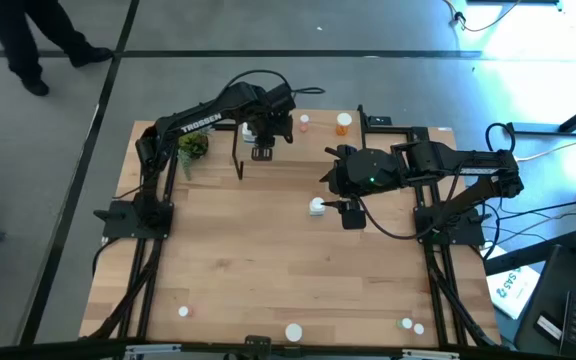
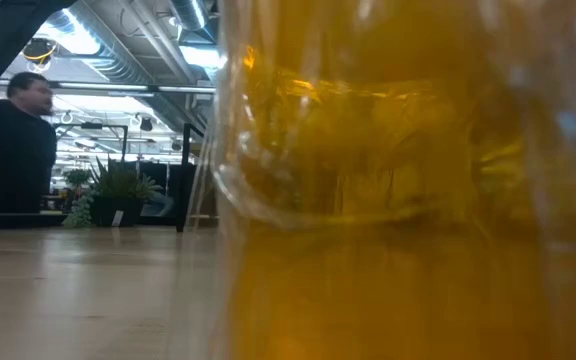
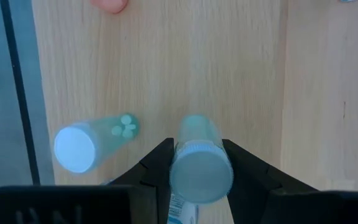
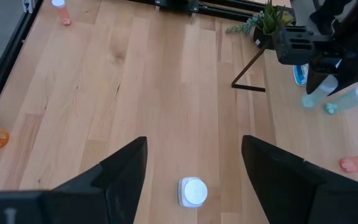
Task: Pick and place medicine bottles onto shelf by color
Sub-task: Put the top blue pill bottle on the shelf aligned with the other blue pill bottle
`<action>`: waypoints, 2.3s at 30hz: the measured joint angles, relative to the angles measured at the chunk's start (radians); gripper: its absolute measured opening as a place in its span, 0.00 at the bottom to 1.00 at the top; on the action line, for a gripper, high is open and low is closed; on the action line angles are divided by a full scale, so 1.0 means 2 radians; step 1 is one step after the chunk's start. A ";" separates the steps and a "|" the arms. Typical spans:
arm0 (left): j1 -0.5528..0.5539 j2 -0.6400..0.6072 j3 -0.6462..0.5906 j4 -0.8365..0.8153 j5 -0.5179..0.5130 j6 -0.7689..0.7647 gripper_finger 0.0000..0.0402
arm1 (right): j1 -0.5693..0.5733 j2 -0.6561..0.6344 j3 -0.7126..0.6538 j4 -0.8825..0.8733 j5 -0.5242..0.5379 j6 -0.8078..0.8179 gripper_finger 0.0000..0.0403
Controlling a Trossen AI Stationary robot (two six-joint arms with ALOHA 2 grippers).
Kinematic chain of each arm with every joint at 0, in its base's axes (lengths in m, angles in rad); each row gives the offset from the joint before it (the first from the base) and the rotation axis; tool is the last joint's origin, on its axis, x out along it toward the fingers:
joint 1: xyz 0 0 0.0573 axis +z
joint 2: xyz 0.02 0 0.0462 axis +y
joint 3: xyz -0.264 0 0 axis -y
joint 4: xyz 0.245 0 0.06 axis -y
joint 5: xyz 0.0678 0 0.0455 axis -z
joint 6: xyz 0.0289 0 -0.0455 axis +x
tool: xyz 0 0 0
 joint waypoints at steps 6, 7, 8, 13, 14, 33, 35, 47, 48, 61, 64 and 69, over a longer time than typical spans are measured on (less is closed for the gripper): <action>0.001 0.000 0.000 0.000 0.001 0.009 0.27 | 0.000 0.000 0.000 0.000 0.000 0.000 0.66; 0.001 0.000 0.000 0.000 0.000 0.010 0.27 | 0.000 0.000 0.000 0.000 0.000 0.000 0.66; 0.001 0.000 0.000 0.000 0.001 0.010 0.27 | 0.000 0.000 0.000 0.000 0.000 0.000 0.66; 0.003 0.009 0.000 -0.005 0.004 0.009 0.27 | 0.000 0.000 0.000 0.000 0.000 0.000 0.66; 0.004 0.010 -0.001 -0.009 0.007 0.010 0.27 | 0.000 0.000 0.000 0.000 0.000 0.000 0.66; 0.006 0.017 0.001 0.001 0.009 0.014 0.27 | 0.000 0.000 0.000 0.001 0.000 0.000 0.66; 0.006 0.017 0.001 0.002 0.009 0.014 0.28 | 0.000 0.000 0.000 0.001 0.000 0.000 0.66; 0.006 0.019 0.000 0.004 0.005 0.005 0.50 | 0.000 0.000 0.000 0.001 0.000 0.000 0.66; 0.006 0.019 0.000 0.004 0.005 0.005 0.51 | 0.000 0.000 0.000 0.001 0.000 0.000 0.66; 0.003 0.009 0.000 0.008 -0.005 0.005 0.62 | 0.000 0.000 0.000 0.001 0.000 0.000 0.66; 0.002 0.009 0.000 0.008 -0.005 0.007 0.62 | 0.000 0.000 0.000 0.001 0.000 0.000 0.66; -0.001 0.009 0.000 0.008 -0.011 0.009 0.62 | 0.000 0.000 0.000 0.001 0.000 0.000 0.66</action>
